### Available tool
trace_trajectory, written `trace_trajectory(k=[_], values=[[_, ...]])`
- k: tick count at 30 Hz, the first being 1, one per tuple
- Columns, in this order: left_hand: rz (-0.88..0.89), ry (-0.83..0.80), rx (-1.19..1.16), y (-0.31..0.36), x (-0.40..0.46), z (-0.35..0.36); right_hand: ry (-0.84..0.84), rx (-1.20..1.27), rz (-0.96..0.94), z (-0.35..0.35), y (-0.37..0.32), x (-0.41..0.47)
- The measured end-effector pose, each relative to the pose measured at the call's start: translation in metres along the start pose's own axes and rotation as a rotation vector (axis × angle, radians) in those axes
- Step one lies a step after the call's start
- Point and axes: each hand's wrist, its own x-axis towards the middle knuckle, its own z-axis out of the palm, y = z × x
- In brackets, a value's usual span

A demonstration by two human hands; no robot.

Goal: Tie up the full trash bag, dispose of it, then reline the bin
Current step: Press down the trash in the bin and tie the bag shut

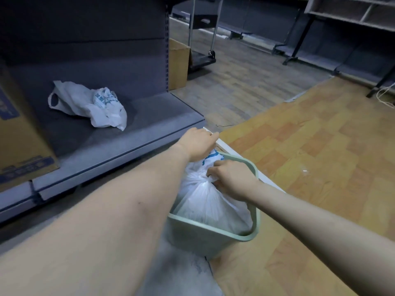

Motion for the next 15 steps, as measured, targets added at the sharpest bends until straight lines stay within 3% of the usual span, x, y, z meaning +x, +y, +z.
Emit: trace_trajectory(k=[4,7,10,13,15], values=[[0.103,-0.064,0.110,0.000,0.017,-0.024,0.013,-0.060,-0.011,-0.003,0.000,-0.001],[0.156,0.099,-0.067,-0.009,-0.018,-0.028,0.024,-0.052,0.011,0.002,0.000,-0.005],[0.400,0.228,-0.383,-0.022,-0.095,-0.013,0.055,-0.031,0.028,0.006,0.001,-0.007],[0.650,0.137,-0.322,-0.022,-0.151,0.017,0.111,0.000,0.032,0.009,0.004,-0.006],[0.701,0.175,-0.270,-0.014,-0.160,0.037,0.137,-0.002,0.024,0.009,0.008,-0.005]])
